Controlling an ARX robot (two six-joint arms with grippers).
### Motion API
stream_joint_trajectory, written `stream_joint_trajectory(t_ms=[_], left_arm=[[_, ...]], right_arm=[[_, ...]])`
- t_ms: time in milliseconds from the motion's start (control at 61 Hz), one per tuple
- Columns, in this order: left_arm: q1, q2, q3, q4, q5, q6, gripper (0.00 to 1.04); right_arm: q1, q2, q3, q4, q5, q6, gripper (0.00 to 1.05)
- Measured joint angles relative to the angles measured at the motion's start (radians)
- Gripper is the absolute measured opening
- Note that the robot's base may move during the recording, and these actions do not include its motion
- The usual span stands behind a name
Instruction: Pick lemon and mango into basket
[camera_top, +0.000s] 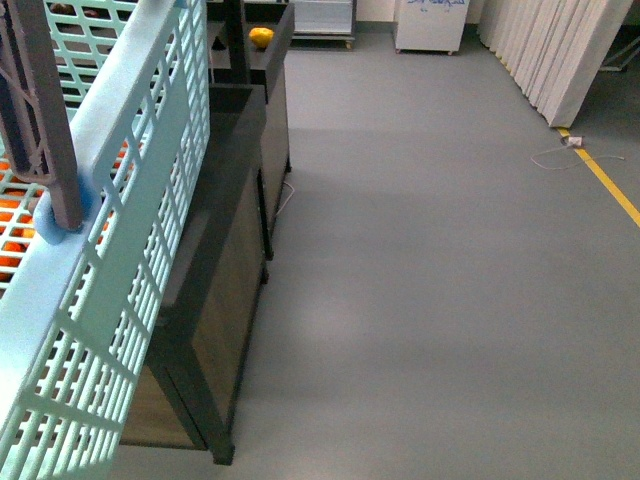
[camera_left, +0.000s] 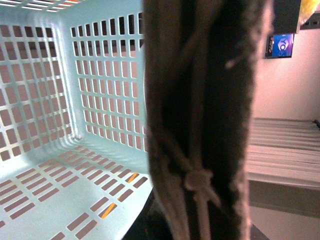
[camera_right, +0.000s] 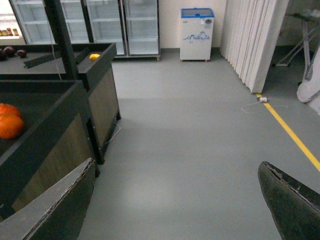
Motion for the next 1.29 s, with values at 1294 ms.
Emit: stream_joint_trajectory(t_ms=[1294], left_arm=[[0.002,0.0,-0.001,-0.001,-0.002,0.001,0.05]], right_arm=[[0.0,-0.002,0.0,0.0,-0.001,0.0,0.96]])
